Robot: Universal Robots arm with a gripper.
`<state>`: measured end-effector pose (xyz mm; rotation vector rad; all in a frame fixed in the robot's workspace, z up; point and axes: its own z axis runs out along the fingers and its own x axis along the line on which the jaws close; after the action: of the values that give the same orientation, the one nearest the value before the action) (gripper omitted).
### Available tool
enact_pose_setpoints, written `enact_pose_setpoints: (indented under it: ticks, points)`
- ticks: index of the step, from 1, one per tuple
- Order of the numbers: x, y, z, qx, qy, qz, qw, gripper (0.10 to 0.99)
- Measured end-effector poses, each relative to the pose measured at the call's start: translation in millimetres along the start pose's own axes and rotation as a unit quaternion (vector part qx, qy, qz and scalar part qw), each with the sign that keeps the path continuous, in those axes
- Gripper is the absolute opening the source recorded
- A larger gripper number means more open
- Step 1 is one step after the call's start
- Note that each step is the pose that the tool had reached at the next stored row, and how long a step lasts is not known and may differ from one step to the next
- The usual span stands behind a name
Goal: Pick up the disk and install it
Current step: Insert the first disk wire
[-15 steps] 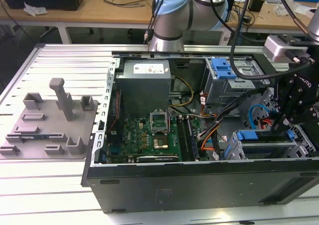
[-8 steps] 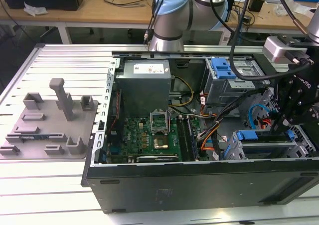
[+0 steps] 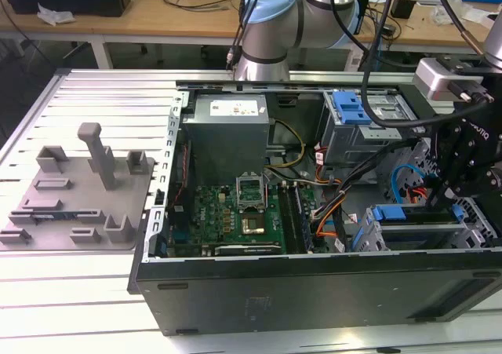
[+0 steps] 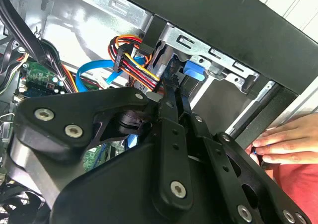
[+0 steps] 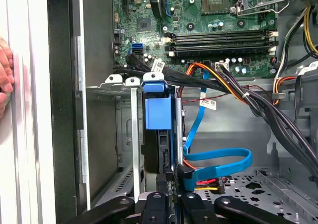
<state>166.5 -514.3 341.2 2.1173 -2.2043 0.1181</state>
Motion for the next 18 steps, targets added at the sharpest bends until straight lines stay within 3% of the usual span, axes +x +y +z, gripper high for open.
enact_pose_setpoints:
  ticks: [18]
  points:
    - [-0.3, -1.1, 4.2, 0.0, 0.0, 0.0, 1.0, 0.169]
